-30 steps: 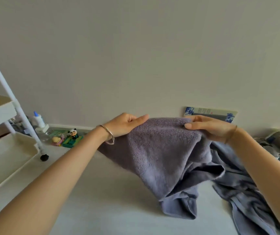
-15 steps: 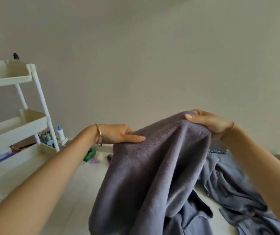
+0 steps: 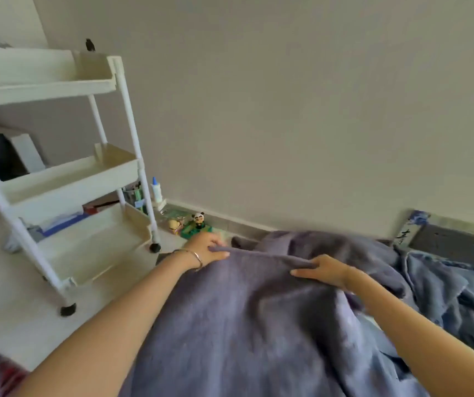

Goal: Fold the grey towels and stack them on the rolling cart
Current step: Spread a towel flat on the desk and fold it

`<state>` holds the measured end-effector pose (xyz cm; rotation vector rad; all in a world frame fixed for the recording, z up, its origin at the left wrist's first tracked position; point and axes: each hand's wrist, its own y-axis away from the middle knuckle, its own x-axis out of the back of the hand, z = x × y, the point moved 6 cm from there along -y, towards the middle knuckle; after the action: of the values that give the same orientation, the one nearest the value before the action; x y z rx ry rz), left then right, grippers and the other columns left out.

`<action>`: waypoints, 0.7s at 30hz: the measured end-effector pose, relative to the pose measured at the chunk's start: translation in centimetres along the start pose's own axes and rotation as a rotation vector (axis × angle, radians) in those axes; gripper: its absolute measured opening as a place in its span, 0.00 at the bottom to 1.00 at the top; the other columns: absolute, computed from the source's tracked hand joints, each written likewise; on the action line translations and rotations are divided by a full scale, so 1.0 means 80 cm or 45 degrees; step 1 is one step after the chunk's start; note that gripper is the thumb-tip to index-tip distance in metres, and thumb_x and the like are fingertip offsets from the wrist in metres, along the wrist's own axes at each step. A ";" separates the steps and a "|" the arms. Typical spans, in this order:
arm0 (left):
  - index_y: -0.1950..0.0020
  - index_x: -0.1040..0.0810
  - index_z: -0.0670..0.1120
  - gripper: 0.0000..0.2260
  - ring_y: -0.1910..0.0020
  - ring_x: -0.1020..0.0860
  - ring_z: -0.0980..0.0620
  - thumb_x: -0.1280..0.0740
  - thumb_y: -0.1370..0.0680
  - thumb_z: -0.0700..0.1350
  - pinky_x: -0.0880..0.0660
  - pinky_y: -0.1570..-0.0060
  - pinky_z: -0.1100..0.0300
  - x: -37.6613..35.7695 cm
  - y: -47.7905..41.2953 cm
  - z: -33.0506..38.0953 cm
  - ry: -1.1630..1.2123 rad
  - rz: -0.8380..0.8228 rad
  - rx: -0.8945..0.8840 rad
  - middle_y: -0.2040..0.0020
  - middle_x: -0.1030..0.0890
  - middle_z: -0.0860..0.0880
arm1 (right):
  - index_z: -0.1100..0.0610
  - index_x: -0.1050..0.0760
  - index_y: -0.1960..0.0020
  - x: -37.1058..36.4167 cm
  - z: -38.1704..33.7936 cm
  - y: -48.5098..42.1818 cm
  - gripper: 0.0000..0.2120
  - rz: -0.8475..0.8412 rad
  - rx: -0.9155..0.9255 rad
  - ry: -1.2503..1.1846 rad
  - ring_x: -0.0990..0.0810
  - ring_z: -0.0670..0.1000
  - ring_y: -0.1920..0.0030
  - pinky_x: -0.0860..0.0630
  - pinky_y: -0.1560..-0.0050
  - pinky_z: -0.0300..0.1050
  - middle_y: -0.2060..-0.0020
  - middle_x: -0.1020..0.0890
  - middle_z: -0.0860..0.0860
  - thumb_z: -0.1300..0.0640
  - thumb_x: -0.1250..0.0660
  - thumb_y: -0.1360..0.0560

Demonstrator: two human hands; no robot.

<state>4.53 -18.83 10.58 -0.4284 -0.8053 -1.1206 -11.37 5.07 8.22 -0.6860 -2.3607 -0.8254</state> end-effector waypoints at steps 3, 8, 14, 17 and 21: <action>0.46 0.21 0.45 0.12 0.56 0.22 0.57 0.30 0.28 0.36 0.25 0.48 0.55 -0.040 -0.009 -0.079 0.081 0.253 0.118 0.54 0.19 0.48 | 0.57 0.19 0.62 -0.036 0.064 -0.053 0.13 0.154 -0.139 0.156 0.21 0.55 0.59 0.28 0.62 0.43 0.67 0.20 0.52 0.47 0.27 0.30; 0.28 0.35 0.47 0.24 0.34 0.30 0.45 0.35 0.23 0.50 0.34 0.34 0.54 -0.092 0.022 -0.170 -0.251 0.237 0.346 0.32 0.28 0.46 | 0.54 0.29 0.38 -0.069 0.054 -0.072 0.19 0.457 -0.145 0.857 0.28 0.56 0.39 0.31 0.44 0.48 0.40 0.27 0.53 0.48 0.33 0.26; 0.23 0.56 0.57 0.35 0.23 0.55 0.46 0.72 0.28 0.68 0.56 0.26 0.49 -0.163 0.061 -0.220 -0.444 -0.012 0.433 0.22 0.56 0.48 | 0.51 0.29 0.33 -0.187 -0.030 -0.110 0.19 0.227 0.410 0.559 0.30 0.55 0.34 0.37 0.34 0.47 0.33 0.30 0.51 0.48 0.38 0.22; 0.25 0.40 0.51 0.41 0.27 0.38 0.42 0.75 0.27 0.66 0.45 0.29 0.45 -0.175 0.065 -0.227 -0.557 0.051 0.404 0.25 0.40 0.45 | 0.46 0.37 0.28 -0.253 -0.028 -0.124 0.31 0.046 0.398 0.631 0.42 0.52 0.26 0.49 0.27 0.47 0.26 0.40 0.49 0.32 0.56 0.24; 0.31 0.30 0.47 0.30 0.36 0.26 0.42 0.62 0.20 0.58 0.37 0.35 0.44 -0.170 0.052 -0.239 -0.595 0.045 0.394 0.33 0.26 0.43 | 0.43 0.55 0.24 -0.298 -0.018 -0.140 0.51 0.064 0.385 0.767 0.60 0.51 0.23 0.66 0.27 0.50 0.23 0.57 0.47 0.27 0.81 0.41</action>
<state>12.34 -21.56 -11.78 -0.4468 -1.3543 -0.8509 -0.50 -10.23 -10.37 -0.3091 -1.8530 -0.5370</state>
